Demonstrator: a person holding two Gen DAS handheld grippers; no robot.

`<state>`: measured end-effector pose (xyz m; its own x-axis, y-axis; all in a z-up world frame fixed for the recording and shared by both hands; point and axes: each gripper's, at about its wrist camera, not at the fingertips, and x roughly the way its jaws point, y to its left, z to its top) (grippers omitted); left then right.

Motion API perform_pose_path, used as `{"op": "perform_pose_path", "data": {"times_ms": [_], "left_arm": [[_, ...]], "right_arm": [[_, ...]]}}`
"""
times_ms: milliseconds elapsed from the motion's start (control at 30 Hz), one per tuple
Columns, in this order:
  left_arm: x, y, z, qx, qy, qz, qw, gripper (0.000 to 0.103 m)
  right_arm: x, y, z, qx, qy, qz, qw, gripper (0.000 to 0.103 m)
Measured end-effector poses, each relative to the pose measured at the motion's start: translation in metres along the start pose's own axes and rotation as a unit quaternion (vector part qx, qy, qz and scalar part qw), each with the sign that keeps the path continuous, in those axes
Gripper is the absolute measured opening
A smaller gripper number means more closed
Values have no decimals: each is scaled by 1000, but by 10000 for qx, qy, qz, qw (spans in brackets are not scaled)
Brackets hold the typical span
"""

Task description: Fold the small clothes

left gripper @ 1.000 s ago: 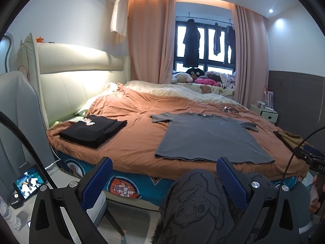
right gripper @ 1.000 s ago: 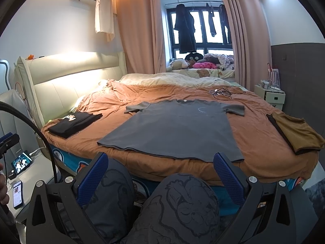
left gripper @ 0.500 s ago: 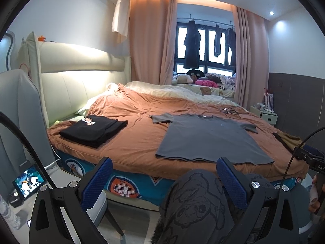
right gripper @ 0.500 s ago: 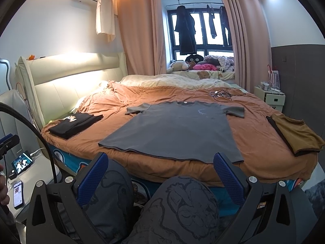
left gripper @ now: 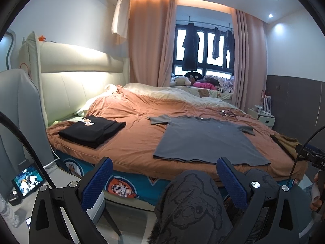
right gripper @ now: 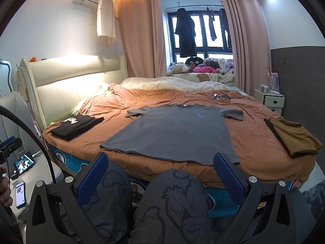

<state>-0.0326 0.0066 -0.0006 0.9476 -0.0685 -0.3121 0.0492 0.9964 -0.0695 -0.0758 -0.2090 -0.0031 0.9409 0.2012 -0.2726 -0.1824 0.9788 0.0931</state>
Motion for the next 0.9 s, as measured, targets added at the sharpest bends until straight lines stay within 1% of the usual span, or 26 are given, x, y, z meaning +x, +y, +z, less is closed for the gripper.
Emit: {"op": "perform_pose_path", "data": {"times_ms": [333,467,633,733,900], "left_arm": [[-5,-6,-2,-8,21,107,9999,103],[-4,-10,0,0,12,172,9999,103],[6,-14,6,48,75,168,9998,103],[11,-15,8,159,19,202,9997,103],[27,-9,12,169,138,187,9996,103]], "right_arm": [[3,-9,1,59,0,169,9998,103],[9,-19,2,161,8,219,9996,103],[17,-30,0,291,20,194,9994,103],[27,-28,2,376,84,197,9991,103],[45,-22,11,313,191,156,9992,103]]}}
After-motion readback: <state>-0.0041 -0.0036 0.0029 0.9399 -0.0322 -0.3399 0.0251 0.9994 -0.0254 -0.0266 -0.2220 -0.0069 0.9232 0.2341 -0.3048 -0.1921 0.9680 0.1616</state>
